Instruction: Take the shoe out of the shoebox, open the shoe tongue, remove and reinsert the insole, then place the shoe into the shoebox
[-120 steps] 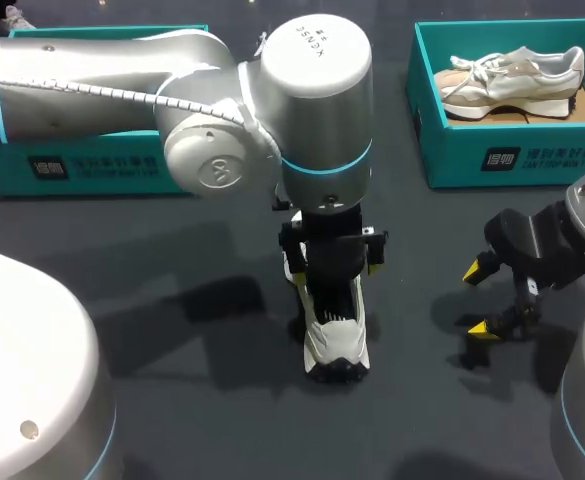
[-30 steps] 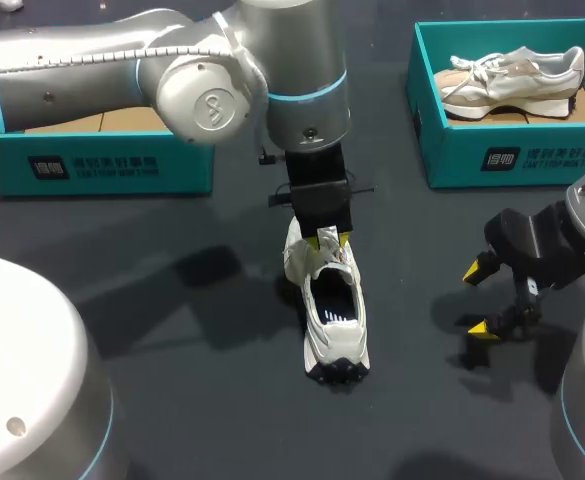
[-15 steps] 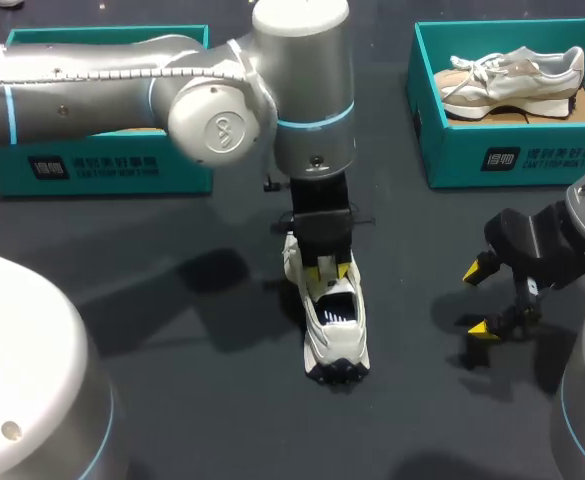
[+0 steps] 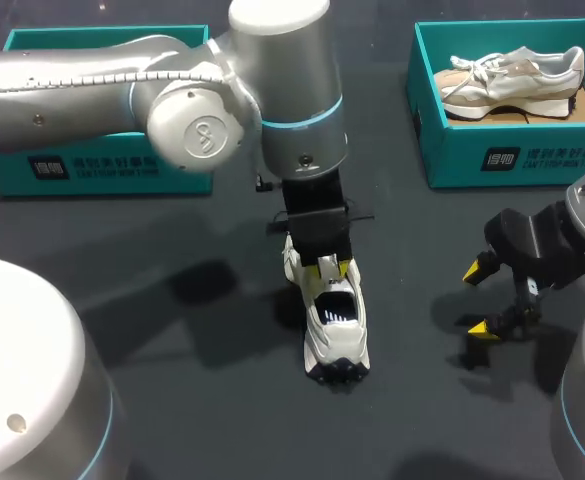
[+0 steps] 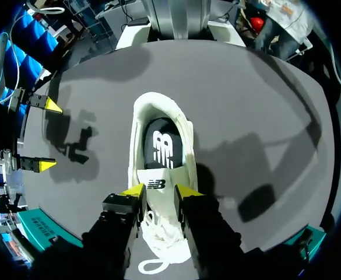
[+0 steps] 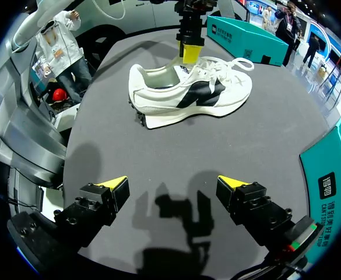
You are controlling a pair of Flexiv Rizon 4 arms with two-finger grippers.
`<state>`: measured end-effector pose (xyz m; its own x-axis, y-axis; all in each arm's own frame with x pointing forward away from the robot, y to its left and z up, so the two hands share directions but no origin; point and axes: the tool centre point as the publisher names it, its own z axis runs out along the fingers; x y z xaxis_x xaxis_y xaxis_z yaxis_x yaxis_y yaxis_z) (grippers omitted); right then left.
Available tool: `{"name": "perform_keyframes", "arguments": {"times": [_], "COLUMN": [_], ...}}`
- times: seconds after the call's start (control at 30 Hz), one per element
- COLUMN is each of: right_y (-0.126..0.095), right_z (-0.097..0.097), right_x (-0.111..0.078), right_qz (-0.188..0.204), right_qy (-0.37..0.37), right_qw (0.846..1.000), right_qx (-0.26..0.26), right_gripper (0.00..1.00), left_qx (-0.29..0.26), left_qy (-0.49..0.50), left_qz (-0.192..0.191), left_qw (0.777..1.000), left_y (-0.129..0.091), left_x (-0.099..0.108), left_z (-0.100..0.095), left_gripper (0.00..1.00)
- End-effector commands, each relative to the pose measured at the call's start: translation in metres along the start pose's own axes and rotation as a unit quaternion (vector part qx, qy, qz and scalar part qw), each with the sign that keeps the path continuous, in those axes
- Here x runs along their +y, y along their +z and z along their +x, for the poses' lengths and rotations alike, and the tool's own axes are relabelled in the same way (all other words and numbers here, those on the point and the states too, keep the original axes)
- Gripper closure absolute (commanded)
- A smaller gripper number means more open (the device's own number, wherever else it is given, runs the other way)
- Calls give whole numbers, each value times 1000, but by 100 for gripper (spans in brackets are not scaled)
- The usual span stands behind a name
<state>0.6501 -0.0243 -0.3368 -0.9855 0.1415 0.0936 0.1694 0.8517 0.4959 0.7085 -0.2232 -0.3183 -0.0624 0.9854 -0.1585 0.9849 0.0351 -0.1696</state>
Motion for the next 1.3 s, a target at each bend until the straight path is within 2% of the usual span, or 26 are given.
{"name": "perform_keyframes", "arguments": {"times": [0.03, 0.2, 0.27, 0.37, 0.4, 0.5, 0.73, 0.9, 0.93, 1.3], "right_y": [0, 0, 0, 0, 0, 0, 0, 0, 0, 0], "right_z": [2, 2, 2, 2, 2, 2, 2, 2, 2, 2], "right_x": [0, 0, 0, 0, 0, 0, 0, 0, 0, 0], "right_qz": [1, 1, 1, 1, 1, 1, 1, 1, 1, 1], "right_qy": [0, 0, 0, 0, 0, 0, 0, 0, 0, 0], "right_qw": [1000, 1000, 1000, 1000, 1000, 1000, 1000, 1000, 1000, 1000], "right_qx": [-1, -1, -1, -1, -1, -1, -1, -1, -1, -1], "right_gripper": [0, 0, 0, 0, 0, 0, 0, 0, 0, 0], "left_qx": [-2, 1, 7, 10, 11, 24, 28, 37, 42, 42], "left_qy": [-1, -13, -21, -34, -39, -63, -132, -222, -234, -234], "left_qz": [2, -8, -14, -17, -20, -18, -30, -33, -44, -44], "left_qw": [1000, 1000, 1000, 999, 999, 998, 990, 974, 970, 970], "left_y": [6, -11, -19, -29, -32, -36, -44, -39, -39, -39], "left_x": [-6, -20, -28, -41, -46, -58, -88, -109, -113, -113], "left_z": [2, 4, 6, 9, 10, 13, 11, 7, 6, 6], "left_gripper": [69, 67, 63, 51, 43, 0, 0, 0, 0, 0]}}
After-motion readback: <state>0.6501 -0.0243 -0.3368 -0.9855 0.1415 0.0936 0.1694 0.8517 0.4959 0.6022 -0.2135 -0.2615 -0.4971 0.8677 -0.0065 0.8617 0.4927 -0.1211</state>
